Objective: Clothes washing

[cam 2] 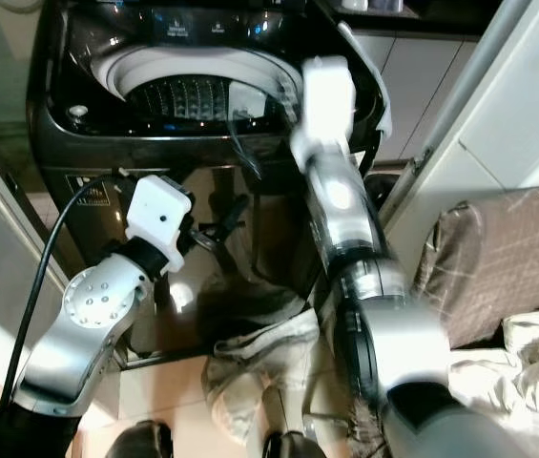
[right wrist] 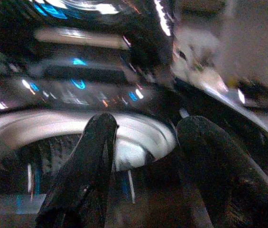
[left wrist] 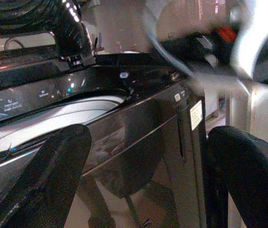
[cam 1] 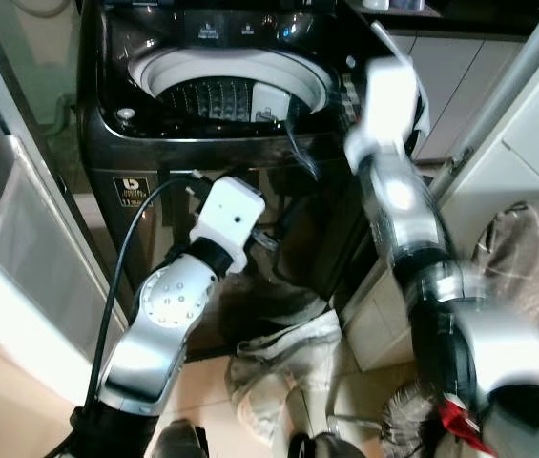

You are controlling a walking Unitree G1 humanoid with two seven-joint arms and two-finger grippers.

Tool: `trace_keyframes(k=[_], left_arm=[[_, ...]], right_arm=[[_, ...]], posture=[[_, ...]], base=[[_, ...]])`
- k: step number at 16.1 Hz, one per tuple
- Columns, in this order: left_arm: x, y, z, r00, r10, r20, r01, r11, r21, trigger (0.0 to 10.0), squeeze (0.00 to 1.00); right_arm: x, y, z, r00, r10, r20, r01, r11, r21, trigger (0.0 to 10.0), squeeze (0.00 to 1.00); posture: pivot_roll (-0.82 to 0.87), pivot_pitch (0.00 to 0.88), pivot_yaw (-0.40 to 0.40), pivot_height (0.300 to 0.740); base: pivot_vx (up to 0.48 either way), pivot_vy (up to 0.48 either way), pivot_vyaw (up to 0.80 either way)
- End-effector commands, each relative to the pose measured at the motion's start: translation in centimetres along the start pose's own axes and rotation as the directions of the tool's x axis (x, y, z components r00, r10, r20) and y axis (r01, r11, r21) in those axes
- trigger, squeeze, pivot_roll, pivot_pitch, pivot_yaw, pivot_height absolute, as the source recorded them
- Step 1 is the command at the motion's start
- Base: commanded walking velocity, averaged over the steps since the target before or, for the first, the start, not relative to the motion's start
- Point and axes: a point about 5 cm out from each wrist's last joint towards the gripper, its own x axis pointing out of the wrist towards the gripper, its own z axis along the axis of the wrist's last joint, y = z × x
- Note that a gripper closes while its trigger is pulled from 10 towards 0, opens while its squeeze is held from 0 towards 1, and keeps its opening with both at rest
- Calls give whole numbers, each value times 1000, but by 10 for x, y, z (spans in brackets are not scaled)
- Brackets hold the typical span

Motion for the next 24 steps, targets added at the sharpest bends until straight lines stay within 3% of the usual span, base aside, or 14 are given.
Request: trace_keyframes(k=[1, 3, 5, 7, 8, 10, 13, 15, 20, 24], left_arm=[[0, 3, -4, 1000, 27, -5, -27, 999, 18, 10000, 0], [0, 6, -8, 998, 56, -23, -56, 998, 32, 10000, 0], [-5, 15, -32, 970, 189, -150, -183, 982, 57, 10000, 0], [-13, 20, -53, 930, 266, -252, -278, 960, -13, 10000, 0], [-20, 23, -66, 902, 304, -307, -346, 934, -91, 10000, 0], [-21, 27, -64, 893, 349, -282, -380, 923, -59, 10000, 0], [-27, 38, -60, 852, 456, -258, -471, 882, 4, 10000, 0], [-32, 45, -56, 828, 505, -243, -507, 860, 59, 10000, 0], [-27, 32, -61, 866, 428, -259, -438, 899, 22, 10000, 0], [-20, 33, -63, 858, 435, -272, -454, 891, -9, 10000, 0]], right_arm=[[-10, -9, 6, 996, -38, 75, 38, 999, 11, 10000, 0], [-32, -15, -8, 997, -52, 58, 51, 999, 21, 10000, 0], [-81, -17, -51, 994, 63, -94, -58, 997, 51, 10000, 0], [-91, -24, -74, 979, 35, -203, -14, 995, 103, 10000, 0], [-90, -27, -82, 968, 12, -252, 9, 996, 83, 10000, 0], [-80, -23, -78, 964, 34, -263, -14, 997, 78, 10000, 0], [-67, -10, -70, 962, 75, -261, -56, 995, 79, 10000, 0], [-58, 10, -68, 955, 149, -255, -131, 988, 87, 10000, 0], [-54, 3, -66, 965, 103, -242, -93, 994, 53, 10000, 0], [-57, 4, -70, 961, 95, -261, -83, 995, 57, 10000, 0]], posture=[[-21, 0, -65, 740], [-33, 0, -52, 740], [-48, 0, -28, 740], [-60, 0, -10, 740], [-50, 0, -14, 740], [-34, 0, -35, 740], [27, 0, -102, 740], [70, 0, -129, 740], [20, 0, -57, 740], [-8, 0, -55, 740]], base=[[0, 0, 0], [0, 0, 0], [0, 0, 0], [0, 0, 0], [0, 0, 0], [0, 0, 619], [0, 0, 252], [0, 0, 0], [0, 0, 0], [-184, -308, 0]])
